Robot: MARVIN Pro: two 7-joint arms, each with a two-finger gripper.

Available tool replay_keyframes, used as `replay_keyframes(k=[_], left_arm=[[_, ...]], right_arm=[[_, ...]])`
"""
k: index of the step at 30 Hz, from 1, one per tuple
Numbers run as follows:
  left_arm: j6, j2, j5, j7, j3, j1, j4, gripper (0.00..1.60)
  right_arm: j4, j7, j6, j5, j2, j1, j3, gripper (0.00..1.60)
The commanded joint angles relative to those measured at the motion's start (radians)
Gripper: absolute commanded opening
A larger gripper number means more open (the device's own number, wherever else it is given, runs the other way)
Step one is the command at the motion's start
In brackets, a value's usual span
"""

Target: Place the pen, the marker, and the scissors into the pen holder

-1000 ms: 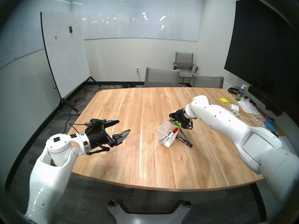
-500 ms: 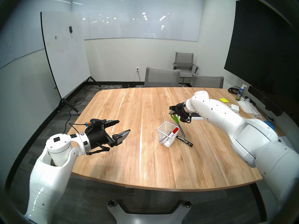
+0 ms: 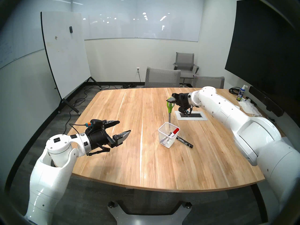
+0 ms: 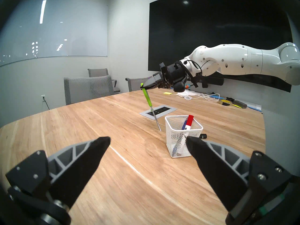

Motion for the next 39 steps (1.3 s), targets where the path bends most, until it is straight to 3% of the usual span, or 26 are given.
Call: replay_keyframes(k=[1,39], left_arm=[[0.000,0.001,0.001,0.000,-0.002,-0.001,-0.018,1.60],[-0.001,0.002,0.001,0.000,-0.002,-0.002,-0.018,1.60]], right_arm=[[-0.040,-0.053,0.047,0.034,0.028,-0.022,0.042,0.00],[-0.347,-0.031,0.058,0.144,0.139,-0.201,0.206,0.00]])
